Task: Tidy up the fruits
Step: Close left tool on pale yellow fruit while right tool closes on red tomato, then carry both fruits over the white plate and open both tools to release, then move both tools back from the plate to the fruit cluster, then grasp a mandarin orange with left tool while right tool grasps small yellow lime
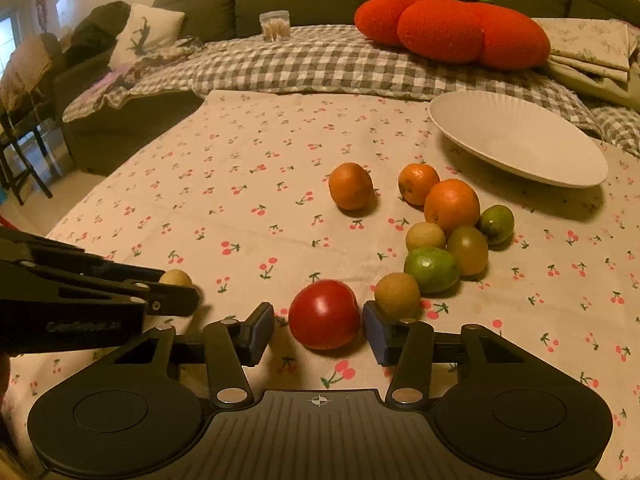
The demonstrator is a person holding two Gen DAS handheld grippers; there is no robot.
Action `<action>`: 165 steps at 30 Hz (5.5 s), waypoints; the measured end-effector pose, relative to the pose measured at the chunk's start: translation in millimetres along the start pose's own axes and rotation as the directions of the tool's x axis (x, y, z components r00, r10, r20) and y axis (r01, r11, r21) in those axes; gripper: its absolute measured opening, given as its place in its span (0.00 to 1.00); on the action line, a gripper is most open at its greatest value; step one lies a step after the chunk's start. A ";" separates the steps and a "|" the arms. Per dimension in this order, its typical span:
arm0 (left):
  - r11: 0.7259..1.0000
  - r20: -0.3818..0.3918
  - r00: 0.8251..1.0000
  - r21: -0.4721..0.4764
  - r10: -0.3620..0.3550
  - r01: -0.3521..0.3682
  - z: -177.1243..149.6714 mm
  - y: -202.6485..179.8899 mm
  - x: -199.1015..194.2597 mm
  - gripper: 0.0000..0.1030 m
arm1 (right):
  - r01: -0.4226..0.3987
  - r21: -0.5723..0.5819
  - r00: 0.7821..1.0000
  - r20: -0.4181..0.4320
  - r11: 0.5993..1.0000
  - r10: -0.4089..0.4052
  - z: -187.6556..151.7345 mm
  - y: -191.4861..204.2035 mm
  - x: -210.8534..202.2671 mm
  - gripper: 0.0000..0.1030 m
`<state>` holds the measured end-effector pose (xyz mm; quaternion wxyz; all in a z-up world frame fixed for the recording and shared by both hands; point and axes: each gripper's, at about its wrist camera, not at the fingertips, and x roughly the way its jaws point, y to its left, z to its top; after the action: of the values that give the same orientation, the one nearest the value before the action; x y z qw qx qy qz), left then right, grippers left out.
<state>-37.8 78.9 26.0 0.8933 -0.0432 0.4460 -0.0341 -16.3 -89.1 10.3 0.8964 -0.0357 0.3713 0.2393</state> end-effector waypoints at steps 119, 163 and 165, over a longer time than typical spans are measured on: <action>0.998 0.065 0.997 -0.036 -0.041 0.043 94.0 -49.9 28.7 0.71 | 0.023 0.359 1.000 -0.004 0.933 -0.024 77.9 -138.5 -61.4 0.74; 0.998 0.073 0.996 0.052 -0.047 0.043 88.9 -64.6 72.0 0.29 | -0.033 0.096 0.990 -0.137 0.995 0.046 25.3 -48.5 7.9 0.22; 0.998 0.075 0.996 0.034 -0.048 0.046 91.2 -60.4 70.0 0.29 | -0.034 0.096 0.989 -0.139 0.995 0.048 24.8 -48.7 8.8 0.22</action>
<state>75.7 16.2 31.5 0.9091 -0.0405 0.4101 -0.0607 27.4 -122.6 16.7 0.8635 -0.0029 0.4451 0.2370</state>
